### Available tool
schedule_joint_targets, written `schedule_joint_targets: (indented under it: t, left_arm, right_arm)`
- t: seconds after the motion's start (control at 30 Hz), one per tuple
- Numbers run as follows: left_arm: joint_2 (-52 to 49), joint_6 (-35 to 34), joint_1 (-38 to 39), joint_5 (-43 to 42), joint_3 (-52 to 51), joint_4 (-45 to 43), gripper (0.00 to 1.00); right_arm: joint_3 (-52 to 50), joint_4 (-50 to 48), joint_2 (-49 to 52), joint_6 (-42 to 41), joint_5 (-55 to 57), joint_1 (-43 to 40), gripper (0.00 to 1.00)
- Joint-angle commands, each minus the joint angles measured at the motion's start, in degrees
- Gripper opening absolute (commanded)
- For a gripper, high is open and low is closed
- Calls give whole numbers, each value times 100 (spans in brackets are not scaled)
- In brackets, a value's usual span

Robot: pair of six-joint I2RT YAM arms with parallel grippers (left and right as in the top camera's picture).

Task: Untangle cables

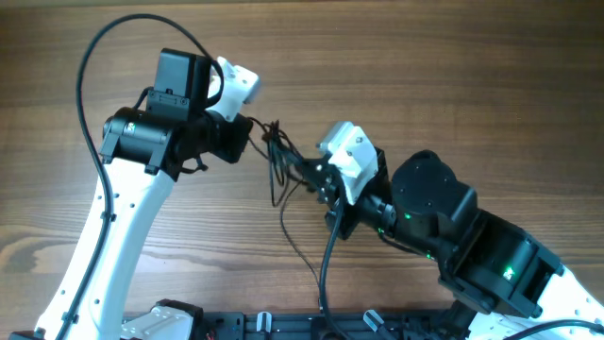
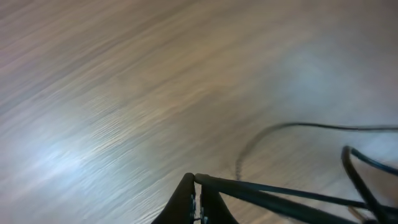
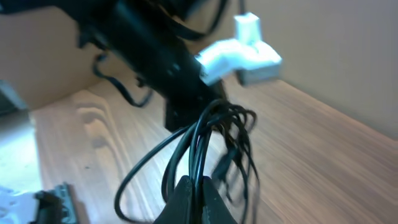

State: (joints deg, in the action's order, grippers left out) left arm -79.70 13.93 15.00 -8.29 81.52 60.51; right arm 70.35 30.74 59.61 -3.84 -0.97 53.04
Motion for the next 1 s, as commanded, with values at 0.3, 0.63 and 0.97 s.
schedule_joint_targets:
  t: [0.3,0.63,0.97]
  left_arm:
    - [-28,-3213,-907,2688,57,116,4]
    - [48,-3998,-2168,2702,57,664,4]
    - [289,-2629,-2470,214,57,647,4]
  right_arm:
    - [92,929,-197,-763,2767,-24,4]
    - [90,2732,-164,-2964,5243,-24,4]
    - [90,1738,4,-1989,3683,-24,4]
